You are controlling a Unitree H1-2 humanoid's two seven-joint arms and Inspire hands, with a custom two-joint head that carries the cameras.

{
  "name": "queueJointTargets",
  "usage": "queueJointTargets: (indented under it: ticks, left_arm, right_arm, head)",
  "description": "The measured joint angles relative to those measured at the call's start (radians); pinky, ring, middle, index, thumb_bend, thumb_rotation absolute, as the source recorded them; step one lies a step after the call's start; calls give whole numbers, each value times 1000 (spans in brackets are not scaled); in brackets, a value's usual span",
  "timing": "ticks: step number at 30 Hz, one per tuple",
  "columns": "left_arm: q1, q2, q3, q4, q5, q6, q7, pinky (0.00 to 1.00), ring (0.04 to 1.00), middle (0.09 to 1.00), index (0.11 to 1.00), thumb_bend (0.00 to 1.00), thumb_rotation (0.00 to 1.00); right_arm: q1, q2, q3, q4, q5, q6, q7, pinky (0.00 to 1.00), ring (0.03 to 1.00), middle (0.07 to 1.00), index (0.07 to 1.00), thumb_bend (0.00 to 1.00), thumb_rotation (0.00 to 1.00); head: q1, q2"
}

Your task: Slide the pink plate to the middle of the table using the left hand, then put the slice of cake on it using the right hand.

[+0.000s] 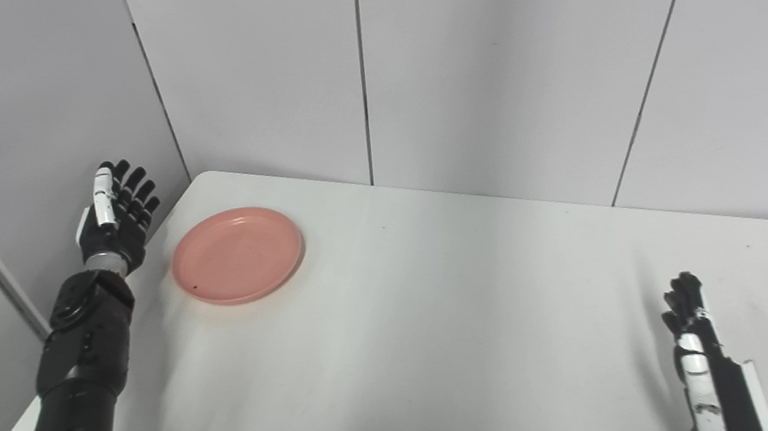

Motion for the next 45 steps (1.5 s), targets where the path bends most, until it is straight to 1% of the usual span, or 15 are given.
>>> queueJointTargets:
  ticks: [4,6,8,13,17,21,27,32,38,45]
  left_arm:
    - [0,0,18,10,-13,-2,1,961,936,923,907,356,1000]
    - [2,0,24,13,-13,-2,2,977,941,924,915,333,1000]
    - [6,0,26,16,-13,-2,2,979,944,925,921,329,1000]
    - [20,0,28,30,-19,-2,2,955,938,929,921,352,1000]
    - [22,0,27,64,-22,-4,1,960,940,931,914,370,1000]
    - [26,-2,24,82,-33,-30,-4,949,930,928,911,374,1000]
    - [32,-9,22,88,-55,-45,-22,959,929,920,919,368,1000]
    - [33,-25,20,91,-65,-59,-28,944,915,907,916,364,1000]
    - [32,-42,-11,112,-61,-101,-49,945,910,897,894,363,1000]
    - [23,-52,-35,129,-61,-117,-60,946,912,899,893,385,1000]
  right_arm:
    - [0,-1,-1,0,2,0,1,1000,1000,1000,1000,312,1000]
    - [0,-1,-1,0,2,0,1,1000,1000,1000,1000,309,1000]
    - [0,-1,-2,0,2,0,1,1000,1000,1000,1000,307,1000]
    - [0,-2,-4,0,2,0,0,1000,1000,1000,1000,313,1000]
    - [0,-4,-4,0,1,0,1,1000,1000,1000,1000,322,1000]
    - [1,-4,-4,0,3,0,4,1000,1000,1000,1000,325,1000]
    - [1,-5,-6,0,7,4,5,1000,1000,1000,1000,310,1000]
    - [1,-5,-7,0,7,4,5,1000,1000,1000,1000,318,1000]
    - [1,-6,-7,0,4,5,4,1000,1000,1000,1000,320,1000]
    - [2,-6,-7,0,1,5,5,1000,1000,1000,1000,338,1000]
  head:
    - [2,2]
    - [3,3]
    - [3,6]
    - [3,8]
    - [3,8]
    - [-1,12]
    - [-2,15]
    - [-2,20]
    - [-6,21]
    - [-18,26]
